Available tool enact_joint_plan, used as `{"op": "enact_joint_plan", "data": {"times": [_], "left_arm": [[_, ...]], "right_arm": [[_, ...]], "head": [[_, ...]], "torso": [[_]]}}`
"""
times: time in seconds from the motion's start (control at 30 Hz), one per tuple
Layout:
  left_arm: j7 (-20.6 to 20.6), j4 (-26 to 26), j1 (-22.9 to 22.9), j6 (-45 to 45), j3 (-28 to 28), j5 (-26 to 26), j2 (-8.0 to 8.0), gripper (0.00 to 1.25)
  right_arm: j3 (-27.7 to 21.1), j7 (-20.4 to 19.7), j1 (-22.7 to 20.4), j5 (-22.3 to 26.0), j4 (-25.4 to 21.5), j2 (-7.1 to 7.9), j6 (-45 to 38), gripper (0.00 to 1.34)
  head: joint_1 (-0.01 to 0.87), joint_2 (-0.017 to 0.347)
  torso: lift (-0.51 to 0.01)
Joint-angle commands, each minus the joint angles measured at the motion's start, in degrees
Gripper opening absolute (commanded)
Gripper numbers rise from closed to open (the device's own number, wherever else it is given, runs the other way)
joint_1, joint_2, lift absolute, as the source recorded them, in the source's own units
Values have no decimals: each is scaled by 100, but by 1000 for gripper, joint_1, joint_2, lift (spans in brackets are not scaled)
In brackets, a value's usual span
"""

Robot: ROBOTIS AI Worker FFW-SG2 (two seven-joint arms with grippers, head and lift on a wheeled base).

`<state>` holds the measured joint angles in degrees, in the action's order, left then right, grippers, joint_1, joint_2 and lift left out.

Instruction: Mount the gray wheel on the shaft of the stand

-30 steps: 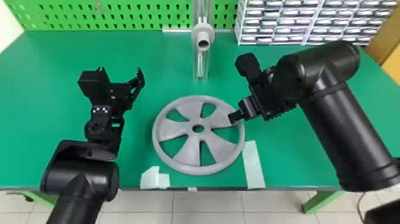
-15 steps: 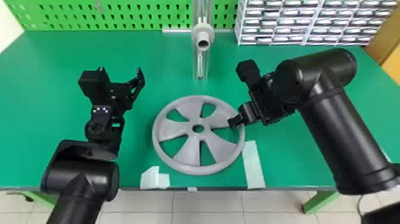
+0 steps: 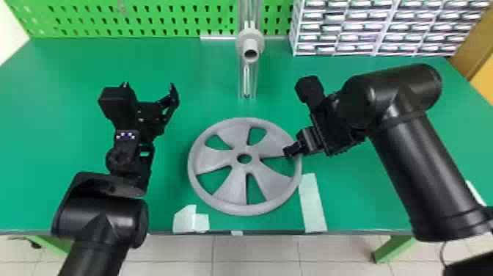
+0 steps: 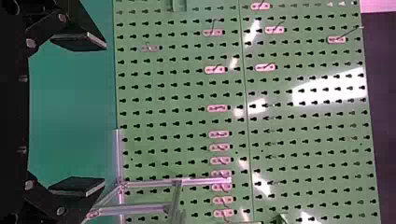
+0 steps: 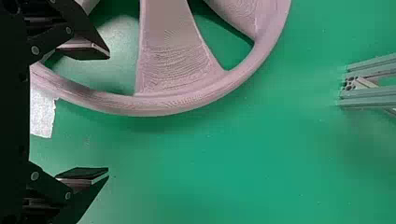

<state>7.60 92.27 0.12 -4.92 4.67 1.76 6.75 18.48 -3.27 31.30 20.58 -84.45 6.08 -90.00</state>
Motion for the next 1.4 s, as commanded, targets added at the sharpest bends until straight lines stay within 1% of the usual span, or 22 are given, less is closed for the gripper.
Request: {"op": "enact_joint_plan", "data": {"times": [0.0, 0.47, 0.97, 1.23, 1.37], "left_arm": [[5, 1, -3, 0, 7, 0, 10, 1003], [40, 1, -21, 0, 69, 26, 54, 1003], [66, -7, -21, 9, 78, 53, 63, 1003], [66, 1, -21, 9, 95, 44, 72, 1002], [66, 1, -21, 9, 95, 44, 81, 1003]], "right_arm": [[-55, -7, -27, -19, 42, -28, -8, 954], [-64, -7, 25, -63, 165, -19, -8, 954], [-29, 2, 69, -89, 280, -28, -8, 954], [-38, 2, 34, -89, 297, -107, -8, 953], [41, 2, 52, -89, 297, -151, -8, 954]], "head": [[865, 52], [865, 52], [865, 52], [865, 52], [865, 52]], "torso": [[-101], [-101], [-101], [-101], [-101]]}}
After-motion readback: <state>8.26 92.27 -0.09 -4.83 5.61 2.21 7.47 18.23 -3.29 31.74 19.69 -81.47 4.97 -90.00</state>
